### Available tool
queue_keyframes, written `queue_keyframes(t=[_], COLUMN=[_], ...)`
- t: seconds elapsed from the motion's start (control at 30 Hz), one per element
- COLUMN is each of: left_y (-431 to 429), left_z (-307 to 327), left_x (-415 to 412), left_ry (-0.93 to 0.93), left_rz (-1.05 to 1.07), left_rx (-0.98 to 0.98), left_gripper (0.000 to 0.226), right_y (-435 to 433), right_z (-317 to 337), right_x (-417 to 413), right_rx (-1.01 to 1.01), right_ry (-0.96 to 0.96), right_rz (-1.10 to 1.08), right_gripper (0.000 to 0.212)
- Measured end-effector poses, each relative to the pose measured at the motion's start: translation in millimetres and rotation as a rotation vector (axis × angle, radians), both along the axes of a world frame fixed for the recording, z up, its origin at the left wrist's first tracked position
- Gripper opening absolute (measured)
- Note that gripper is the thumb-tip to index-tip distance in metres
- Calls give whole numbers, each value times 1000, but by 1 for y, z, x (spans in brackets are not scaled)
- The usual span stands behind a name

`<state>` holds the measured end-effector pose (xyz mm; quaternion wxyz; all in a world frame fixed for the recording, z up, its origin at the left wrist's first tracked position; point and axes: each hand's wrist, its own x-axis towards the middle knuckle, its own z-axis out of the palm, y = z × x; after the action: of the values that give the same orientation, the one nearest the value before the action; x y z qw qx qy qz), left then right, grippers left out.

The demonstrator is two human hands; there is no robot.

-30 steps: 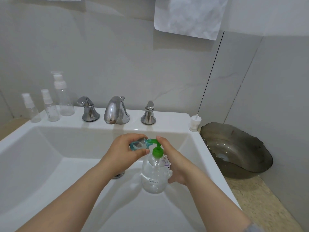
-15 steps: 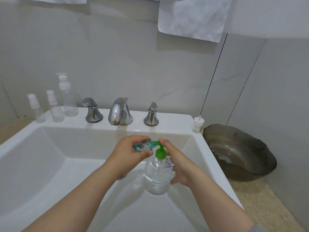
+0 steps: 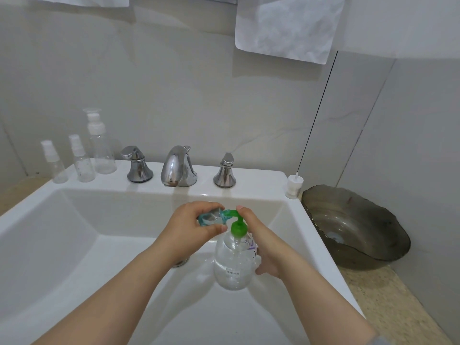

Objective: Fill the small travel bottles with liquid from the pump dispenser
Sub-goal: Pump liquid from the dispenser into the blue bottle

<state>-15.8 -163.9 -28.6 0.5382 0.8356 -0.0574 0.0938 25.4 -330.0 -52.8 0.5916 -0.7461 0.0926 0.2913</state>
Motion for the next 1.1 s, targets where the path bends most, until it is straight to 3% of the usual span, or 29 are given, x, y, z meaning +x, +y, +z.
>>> queue_keyframes(t=[0.47,0.6,0.87,1.1], left_y=[0,0,0,1], left_z=[1,0,-4,-7], left_x=[-1,0,0,2], left_ry=[-18,-5,48,72], left_rz=[13,7,-14,-18], left_rx=[23,8,1,-11], left_gripper=[33,31,30,28], right_y=[3,1,-3,-4], right_z=[-4,-3,2,0], right_x=[0,-1,-3,-6], right_rx=[29,45,27,6], right_ry=[62,67,25,27], right_rz=[-27,-18,-31,-55], right_gripper=[96,90,56,61])
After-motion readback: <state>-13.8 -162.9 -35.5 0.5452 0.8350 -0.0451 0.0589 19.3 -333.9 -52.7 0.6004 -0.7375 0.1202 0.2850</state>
